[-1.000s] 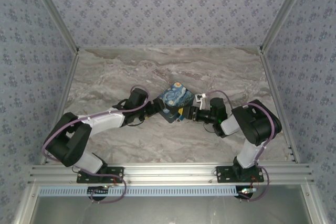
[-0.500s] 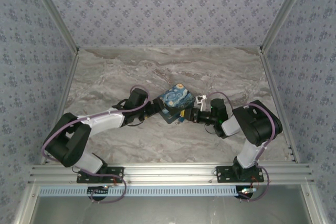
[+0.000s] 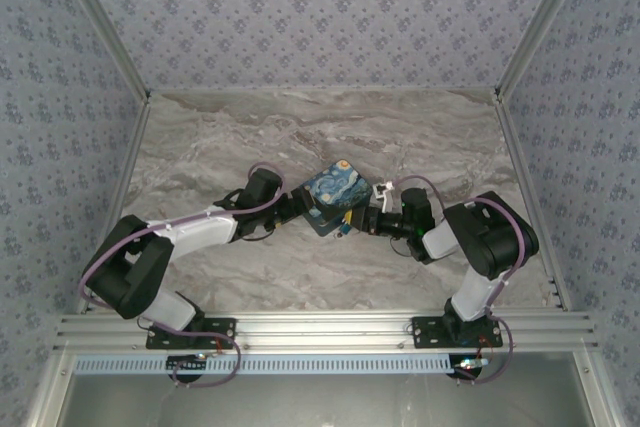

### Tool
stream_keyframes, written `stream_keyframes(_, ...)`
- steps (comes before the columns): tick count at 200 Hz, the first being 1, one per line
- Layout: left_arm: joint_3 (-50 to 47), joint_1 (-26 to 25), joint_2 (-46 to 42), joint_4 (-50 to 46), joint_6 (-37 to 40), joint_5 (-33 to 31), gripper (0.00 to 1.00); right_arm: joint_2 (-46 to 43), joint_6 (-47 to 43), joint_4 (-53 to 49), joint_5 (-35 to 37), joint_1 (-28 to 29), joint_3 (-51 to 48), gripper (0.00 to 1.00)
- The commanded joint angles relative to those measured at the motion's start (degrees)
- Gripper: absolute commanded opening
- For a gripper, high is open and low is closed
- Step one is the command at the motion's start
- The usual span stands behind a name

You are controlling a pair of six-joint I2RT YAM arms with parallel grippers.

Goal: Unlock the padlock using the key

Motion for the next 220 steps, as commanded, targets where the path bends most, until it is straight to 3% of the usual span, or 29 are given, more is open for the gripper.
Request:
stream_keyframes(1,-1.7,-0.6,0.4,-7.2,0.5,-1.2,0.9,-1.7,-1.2,2.4,-2.4,-0.5,-0.6,0.38)
stream_keyframes(74,-1.8,-0.6,0.2,-7.3,0.3,-1.4,0.9,-1.3,-2.4,1.8,-2.8,-1.1,-1.3,0.42)
stream_keyframes(98,-1.8,-0.6,0.0,-7.5,0.2,-1.4,0.9,-1.8,-3.1,2.2,-1.8,-2.4,-2.7,0.52)
stream_keyframes(123,-2.0,-0.6,-0.3,-7.6,0.1,-1.6,0.9,-2.0,-4.9,-0.3,-2.4,-2.8,-2.5,0.56)
stream_keyframes(220,-3.4,-1.2,-1.5,-7.3,-0.9,-2.3,0.9,3.0,-4.4,2.3,-3.2,-0.4,0.7,0.56)
